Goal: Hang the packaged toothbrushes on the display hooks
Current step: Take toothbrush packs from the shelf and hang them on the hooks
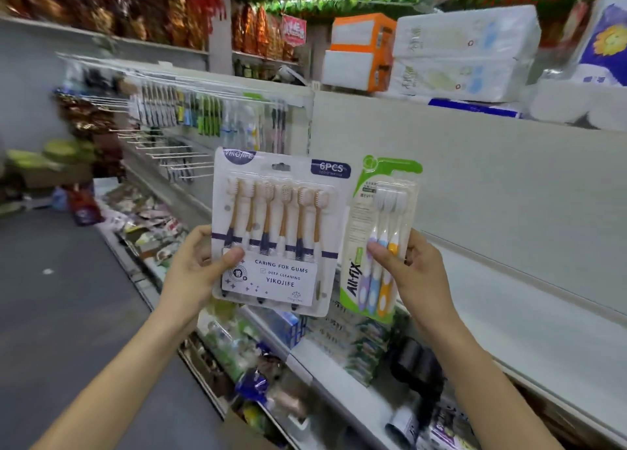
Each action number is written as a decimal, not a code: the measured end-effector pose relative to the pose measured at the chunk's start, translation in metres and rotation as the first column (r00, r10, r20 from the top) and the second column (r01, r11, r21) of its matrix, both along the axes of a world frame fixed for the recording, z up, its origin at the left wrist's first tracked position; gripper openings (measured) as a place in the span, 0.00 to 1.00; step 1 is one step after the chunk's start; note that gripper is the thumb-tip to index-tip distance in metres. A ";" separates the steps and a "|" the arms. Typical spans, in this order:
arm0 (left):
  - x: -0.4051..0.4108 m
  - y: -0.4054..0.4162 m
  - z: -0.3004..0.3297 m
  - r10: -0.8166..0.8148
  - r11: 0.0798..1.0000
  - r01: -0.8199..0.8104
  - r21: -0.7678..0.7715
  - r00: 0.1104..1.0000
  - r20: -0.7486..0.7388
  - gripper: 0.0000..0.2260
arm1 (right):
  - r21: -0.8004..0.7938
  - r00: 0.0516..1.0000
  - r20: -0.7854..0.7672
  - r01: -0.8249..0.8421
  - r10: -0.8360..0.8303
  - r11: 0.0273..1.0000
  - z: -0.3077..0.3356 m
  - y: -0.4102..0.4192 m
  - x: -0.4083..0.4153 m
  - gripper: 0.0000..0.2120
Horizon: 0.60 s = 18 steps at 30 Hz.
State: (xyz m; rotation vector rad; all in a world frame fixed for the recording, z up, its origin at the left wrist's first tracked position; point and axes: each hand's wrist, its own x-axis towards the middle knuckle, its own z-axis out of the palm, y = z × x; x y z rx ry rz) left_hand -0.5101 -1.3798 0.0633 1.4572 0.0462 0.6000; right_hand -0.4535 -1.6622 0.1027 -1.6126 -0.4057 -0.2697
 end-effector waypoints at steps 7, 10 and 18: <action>-0.022 0.120 -0.011 0.073 0.997 -0.074 -0.013 0.994 -0.079 0.20 | -0.011 0.995 -0.013 -0.099 0.099 0.995 -0.015 0.126 0.013 0.06; -0.031 0.158 -0.015 0.124 0.992 -0.126 -0.011 0.987 -0.105 0.19 | -0.007 0.987 -0.022 -0.159 0.158 0.987 -0.018 0.169 0.019 0.06; -0.033 0.237 -0.030 0.261 0.964 -0.265 -0.014 0.957 -0.128 0.15 | -0.012 0.961 -0.037 -0.276 0.276 0.961 -0.027 0.265 0.052 0.04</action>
